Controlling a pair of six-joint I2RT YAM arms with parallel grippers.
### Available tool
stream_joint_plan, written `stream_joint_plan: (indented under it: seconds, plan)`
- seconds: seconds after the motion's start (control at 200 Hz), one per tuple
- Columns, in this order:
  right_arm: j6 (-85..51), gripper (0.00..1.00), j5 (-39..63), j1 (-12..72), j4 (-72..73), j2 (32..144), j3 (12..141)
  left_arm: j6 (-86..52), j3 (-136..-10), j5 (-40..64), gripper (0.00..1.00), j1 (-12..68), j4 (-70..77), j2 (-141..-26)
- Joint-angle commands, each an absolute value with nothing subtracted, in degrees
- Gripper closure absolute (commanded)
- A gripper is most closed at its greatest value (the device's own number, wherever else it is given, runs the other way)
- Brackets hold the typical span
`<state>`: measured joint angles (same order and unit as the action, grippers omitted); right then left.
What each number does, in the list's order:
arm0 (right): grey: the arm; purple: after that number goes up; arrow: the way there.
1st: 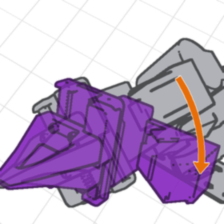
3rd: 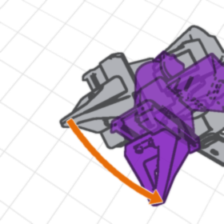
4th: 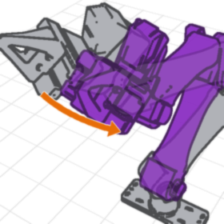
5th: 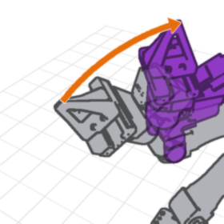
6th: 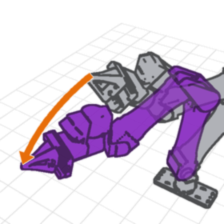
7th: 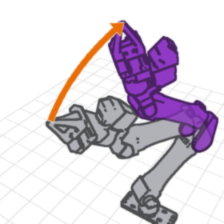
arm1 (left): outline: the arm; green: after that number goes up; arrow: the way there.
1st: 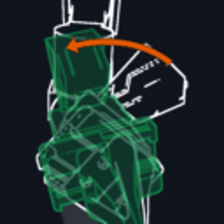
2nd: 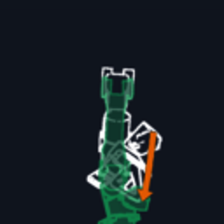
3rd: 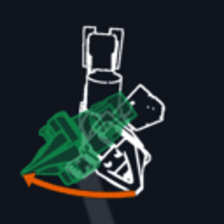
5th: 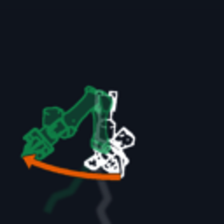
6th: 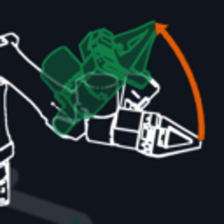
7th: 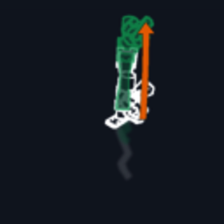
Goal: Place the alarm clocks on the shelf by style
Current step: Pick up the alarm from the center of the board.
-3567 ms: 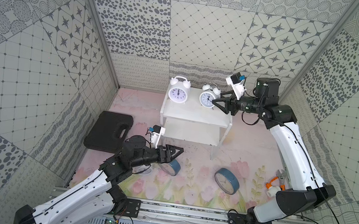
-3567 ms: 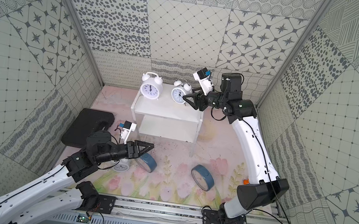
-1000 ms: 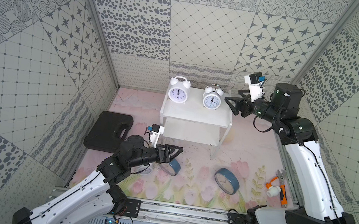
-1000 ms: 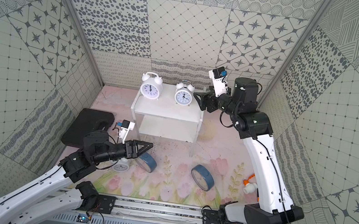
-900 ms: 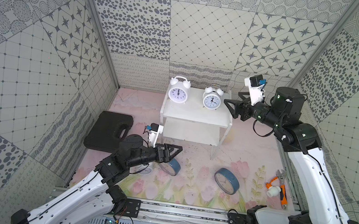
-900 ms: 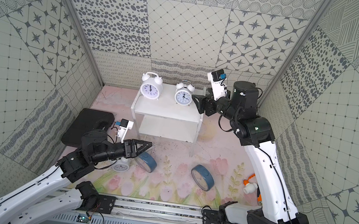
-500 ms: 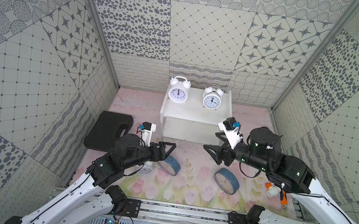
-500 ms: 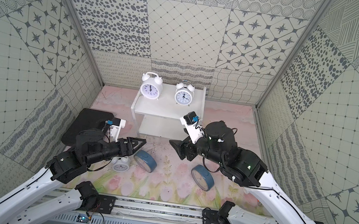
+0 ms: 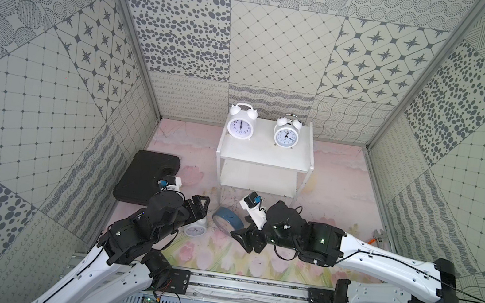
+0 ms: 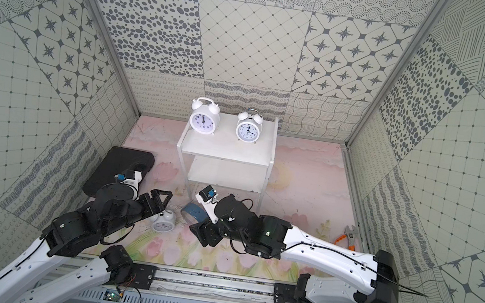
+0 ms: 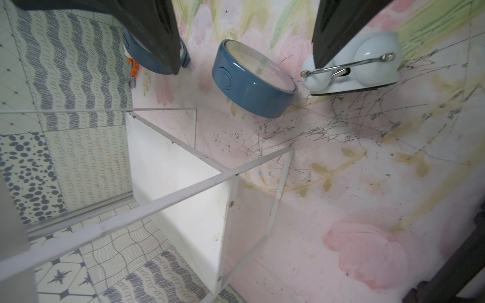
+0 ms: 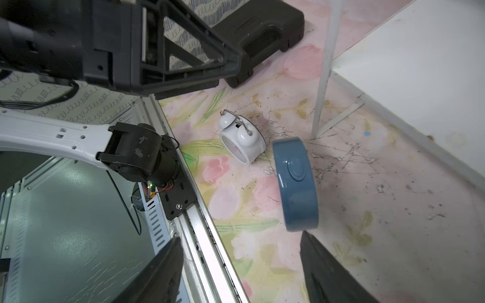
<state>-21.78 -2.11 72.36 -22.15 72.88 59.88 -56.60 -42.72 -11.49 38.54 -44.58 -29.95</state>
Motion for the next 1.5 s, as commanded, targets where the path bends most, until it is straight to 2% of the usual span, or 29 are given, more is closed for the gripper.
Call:
stream_joint_plan:
  seconds: [0.0,0.25,0.545,0.685,0.911,1.496]
  plan:
    - [-26.0,0.23,-1.0,72.8,-13.3,77.2,60.9,-60.6,-43.4,-20.0,0.16,38.2,-54.8,-32.1]
    - [-23.6,0.23,1.2,73.2,-14.1,88.1,68.0,-62.5,-44.1,-15.0,0.17,33.3,-55.1,-38.2]
    - [-15.2,0.23,1.9,73.1,-17.7,98.2,78.6,-64.3,-44.5,-7.3,0.19,18.3,-60.1,-41.6]
    - [-12.2,0.26,3.8,72.9,-20.5,104.1,84.8,-64.6,-43.9,-4.0,0.22,13.4,-59.9,-44.3]
    - [-10.4,0.30,2.6,72.4,-22.9,111.3,91.0,-65.8,-42.1,-4.3,0.24,11.9,-59.1,-42.5]
    - [-8.7,0.27,2.0,70.8,-23.6,116.3,95.9,-64.3,-39.5,-3.7,0.24,10.5,-58.6,-41.5]
